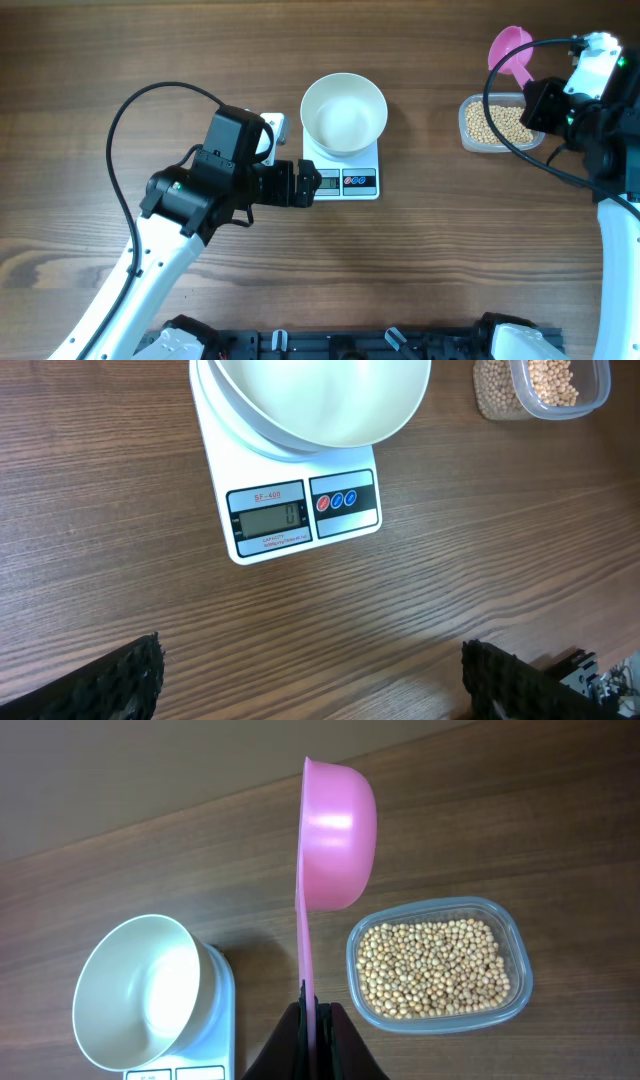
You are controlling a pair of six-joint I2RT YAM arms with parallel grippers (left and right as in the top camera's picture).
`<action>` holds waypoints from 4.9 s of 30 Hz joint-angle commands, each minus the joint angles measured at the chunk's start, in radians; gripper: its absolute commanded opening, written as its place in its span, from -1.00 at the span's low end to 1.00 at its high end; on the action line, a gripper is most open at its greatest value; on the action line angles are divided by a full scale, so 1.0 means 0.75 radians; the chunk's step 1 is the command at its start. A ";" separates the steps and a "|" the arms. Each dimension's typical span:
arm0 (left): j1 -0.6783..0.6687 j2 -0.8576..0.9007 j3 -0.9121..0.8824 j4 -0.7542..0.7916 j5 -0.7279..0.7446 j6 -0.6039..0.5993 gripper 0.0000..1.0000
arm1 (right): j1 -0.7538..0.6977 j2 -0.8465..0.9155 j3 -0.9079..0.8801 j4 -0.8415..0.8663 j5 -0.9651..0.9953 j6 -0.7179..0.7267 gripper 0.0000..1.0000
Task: Scoop item into bowl and weigh 150g on scale
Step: 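Lower the pink scoop with the right gripper into the soybeans, then drag the scoop through the soybeans with the right gripper to fill it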
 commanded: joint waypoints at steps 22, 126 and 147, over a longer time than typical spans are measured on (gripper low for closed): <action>-0.006 0.006 -0.006 0.004 0.011 0.028 1.00 | -0.006 -0.001 0.017 -0.107 -0.058 -0.027 -0.91; -0.006 0.006 -0.006 0.004 0.011 0.028 1.00 | -0.047 0.283 -0.056 -0.193 0.220 -0.594 -0.91; -0.006 0.006 -0.006 0.004 0.011 0.028 1.00 | -0.076 0.354 -0.056 -0.198 0.275 -0.560 -0.91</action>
